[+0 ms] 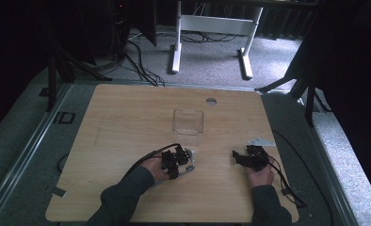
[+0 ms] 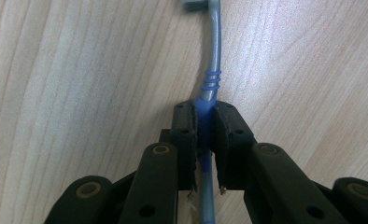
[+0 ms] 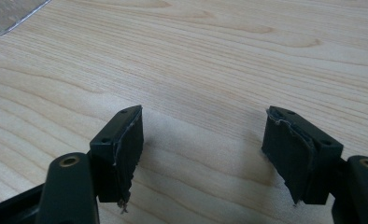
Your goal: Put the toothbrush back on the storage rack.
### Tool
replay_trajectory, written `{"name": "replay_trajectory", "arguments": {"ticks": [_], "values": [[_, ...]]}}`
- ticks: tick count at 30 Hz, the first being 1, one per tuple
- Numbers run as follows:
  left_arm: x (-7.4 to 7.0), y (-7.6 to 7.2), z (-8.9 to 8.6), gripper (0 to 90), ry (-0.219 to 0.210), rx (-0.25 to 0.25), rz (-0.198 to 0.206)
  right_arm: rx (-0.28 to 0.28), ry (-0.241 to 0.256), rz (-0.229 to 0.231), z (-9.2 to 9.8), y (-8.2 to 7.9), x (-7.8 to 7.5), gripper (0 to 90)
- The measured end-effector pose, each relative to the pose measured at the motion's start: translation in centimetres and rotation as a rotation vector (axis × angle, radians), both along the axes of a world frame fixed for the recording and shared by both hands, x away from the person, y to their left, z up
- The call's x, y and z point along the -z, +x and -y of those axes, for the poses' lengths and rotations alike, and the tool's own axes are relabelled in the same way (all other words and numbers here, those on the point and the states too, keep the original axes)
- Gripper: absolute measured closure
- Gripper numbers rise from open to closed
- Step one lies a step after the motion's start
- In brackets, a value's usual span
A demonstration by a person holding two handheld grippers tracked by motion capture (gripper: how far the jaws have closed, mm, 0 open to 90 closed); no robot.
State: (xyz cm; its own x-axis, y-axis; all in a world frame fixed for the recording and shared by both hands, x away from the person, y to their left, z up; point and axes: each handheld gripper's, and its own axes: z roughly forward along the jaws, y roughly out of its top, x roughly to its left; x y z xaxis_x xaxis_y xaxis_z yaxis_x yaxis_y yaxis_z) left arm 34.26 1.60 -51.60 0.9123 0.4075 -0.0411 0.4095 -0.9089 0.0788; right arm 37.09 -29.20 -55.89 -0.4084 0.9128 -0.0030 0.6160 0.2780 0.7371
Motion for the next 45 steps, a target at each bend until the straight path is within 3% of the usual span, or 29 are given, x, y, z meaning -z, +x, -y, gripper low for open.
{"name": "replay_trajectory", "arguments": {"ticks": [11, 23, 33, 45], "values": [[-0.2, 0.1, -0.3, 80.6, -0.012, -0.005, 0.006, 0.000, 0.000, 0.000, 0.0, 0.0, 0.0, 28.5], [-1.6, 0.2, -1.2, 80.8, -0.084, -0.022, 0.024, 0.000, 0.001, 0.000, 0.0, 0.0, 0.0, 28.6], [-3.1, 0.1, -2.0, 81.0, -0.138, -0.052, 0.066, -0.001, 0.001, 0.000, 0.0, 0.0, 0.0, 28.6], [-4.0, 0.2, -2.6, 80.9, -0.177, -0.067, 0.092, -0.001, 0.001, -0.001, 0.0, 0.0, 0.0, 28.5]]}}
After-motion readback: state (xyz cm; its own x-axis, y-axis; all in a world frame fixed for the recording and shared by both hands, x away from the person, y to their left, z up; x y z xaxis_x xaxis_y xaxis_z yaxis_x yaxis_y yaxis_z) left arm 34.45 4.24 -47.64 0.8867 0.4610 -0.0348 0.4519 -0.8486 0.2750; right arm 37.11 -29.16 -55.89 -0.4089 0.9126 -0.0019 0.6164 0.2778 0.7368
